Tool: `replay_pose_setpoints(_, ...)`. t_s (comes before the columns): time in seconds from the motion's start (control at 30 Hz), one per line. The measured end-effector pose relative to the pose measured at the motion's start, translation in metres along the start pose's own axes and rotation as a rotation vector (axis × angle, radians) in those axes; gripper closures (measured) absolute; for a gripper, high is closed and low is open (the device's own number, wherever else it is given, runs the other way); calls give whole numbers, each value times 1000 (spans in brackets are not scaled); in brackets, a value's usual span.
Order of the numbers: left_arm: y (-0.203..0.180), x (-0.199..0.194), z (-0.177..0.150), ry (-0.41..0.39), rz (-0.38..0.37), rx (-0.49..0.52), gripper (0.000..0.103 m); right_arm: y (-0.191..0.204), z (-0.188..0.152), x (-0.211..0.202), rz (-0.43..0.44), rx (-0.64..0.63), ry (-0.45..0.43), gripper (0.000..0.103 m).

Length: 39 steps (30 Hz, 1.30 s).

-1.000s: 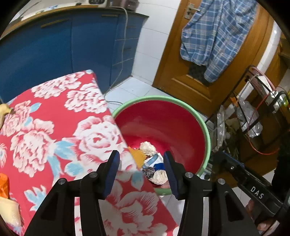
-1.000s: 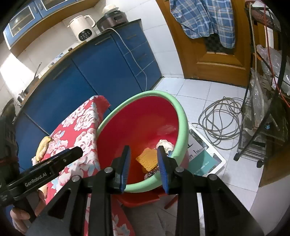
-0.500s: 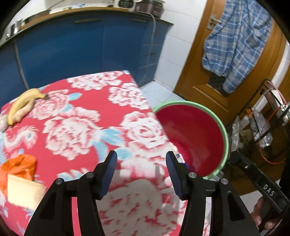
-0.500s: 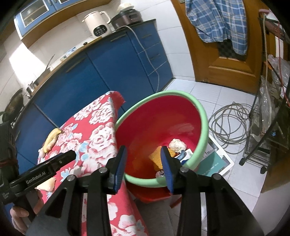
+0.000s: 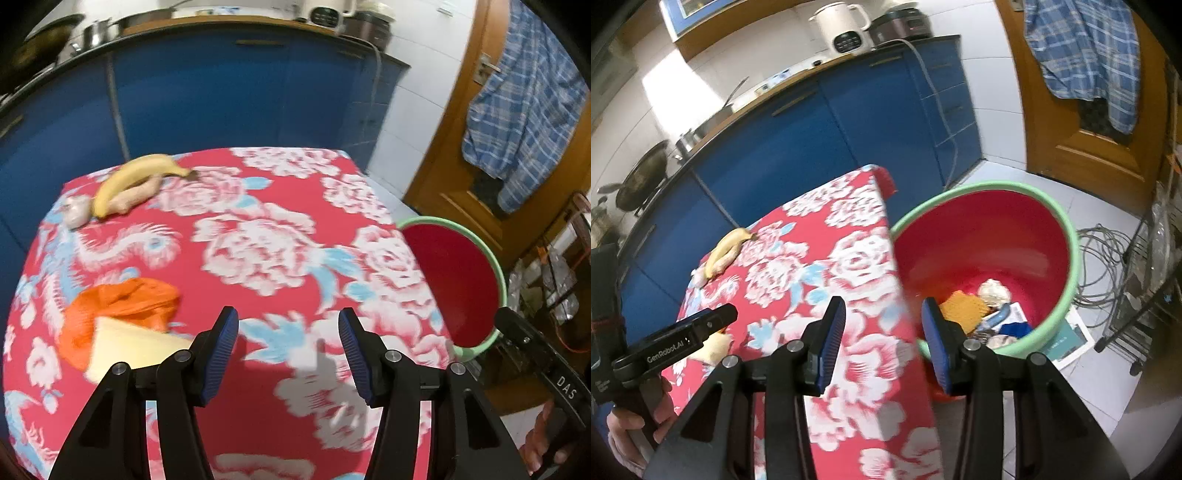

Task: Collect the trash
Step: 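Move both tools back over the table to the orange glove and yellow sponge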

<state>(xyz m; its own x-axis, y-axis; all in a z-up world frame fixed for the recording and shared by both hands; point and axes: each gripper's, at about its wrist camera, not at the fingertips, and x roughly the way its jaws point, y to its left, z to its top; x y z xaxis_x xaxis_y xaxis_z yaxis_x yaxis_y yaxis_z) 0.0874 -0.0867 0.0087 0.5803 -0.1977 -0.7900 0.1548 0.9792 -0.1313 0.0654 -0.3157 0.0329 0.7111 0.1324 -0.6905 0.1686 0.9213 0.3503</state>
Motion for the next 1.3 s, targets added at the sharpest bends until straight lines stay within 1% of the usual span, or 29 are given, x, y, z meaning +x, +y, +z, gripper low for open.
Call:
replay_pose_setpoints(0.23, 45, -17, -9, -26, 58, -76, 45, 37, -7, 11, 52, -57, 33, 56)
replay_pose_setpoints(0.57, 102, -33, -26, -51, 119, -178, 45, 90, -20, 32, 111, -129, 90, 56)
replay_pose_setpoints(0.87, 146, -38, -38, -49, 163, -255, 45, 134, -38, 53, 159, -179, 154, 55)
replay_pose_setpoints(1.0, 161, -41, -43, -53, 177, -285, 45, 151, -43, 62, 182, -206, 180, 49)
replay_pose_setpoints(1.07, 167, -42, -44, -54, 184, -295, 45, 158, -45, 65, 196, -223, 197, 49)
replay_pose_setpoints(1.3, 185, -44, -50, -53, 208, -331, 45, 188, -57, 80, 225, -325, 258, 41)
